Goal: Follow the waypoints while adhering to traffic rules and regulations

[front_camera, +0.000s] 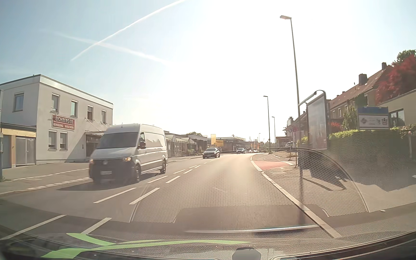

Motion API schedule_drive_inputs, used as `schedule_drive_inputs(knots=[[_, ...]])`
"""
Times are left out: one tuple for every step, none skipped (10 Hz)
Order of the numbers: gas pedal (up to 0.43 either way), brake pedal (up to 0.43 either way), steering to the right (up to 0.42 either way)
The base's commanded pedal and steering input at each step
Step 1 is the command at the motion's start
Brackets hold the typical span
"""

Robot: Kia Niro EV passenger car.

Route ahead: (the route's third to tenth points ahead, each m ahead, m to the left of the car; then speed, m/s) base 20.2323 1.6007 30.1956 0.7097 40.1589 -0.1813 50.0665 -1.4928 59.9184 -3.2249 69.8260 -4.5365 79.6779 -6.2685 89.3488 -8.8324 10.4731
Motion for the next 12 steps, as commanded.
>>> schedule_drive_inputs(knots=[[0.098,0.0,0.008],[0.098,0.0,0.008],[0.098,0.0,0.008],[0.098,0.0,0.009],[0.098,0.0,0.008],[0.098,0.0,0.009],[0.098,0.0,0.008],[0.098,0.0,0.008],[0.098,0.0,0.008],[0.098,0.0,0.008],[0.098,0.0,0.008],[0.098,0.0,0.008]])
